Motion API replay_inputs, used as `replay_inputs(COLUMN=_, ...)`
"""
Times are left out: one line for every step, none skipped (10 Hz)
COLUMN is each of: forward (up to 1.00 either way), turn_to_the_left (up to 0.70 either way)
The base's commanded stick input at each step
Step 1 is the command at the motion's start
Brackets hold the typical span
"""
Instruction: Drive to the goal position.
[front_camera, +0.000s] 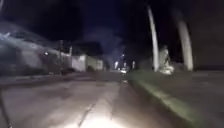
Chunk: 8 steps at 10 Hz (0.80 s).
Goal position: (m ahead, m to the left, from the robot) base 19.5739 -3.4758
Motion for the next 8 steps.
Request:
replay_inputs(forward=0.70, turn_to_the_left=0.00)
replay_inputs(forward=0.70, turn_to_the_left=0.00)
replay_inputs(forward=0.70, turn_to_the_left=0.00)
replay_inputs(forward=0.70, turn_to_the_left=0.00)
replay_inputs(forward=0.70, turn_to_the_left=0.00)
replay_inputs(forward=0.70, turn_to_the_left=-0.12)
replay_inputs(forward=0.70, turn_to_the_left=-0.35)
replay_inputs(forward=0.70, turn_to_the_left=-0.35)
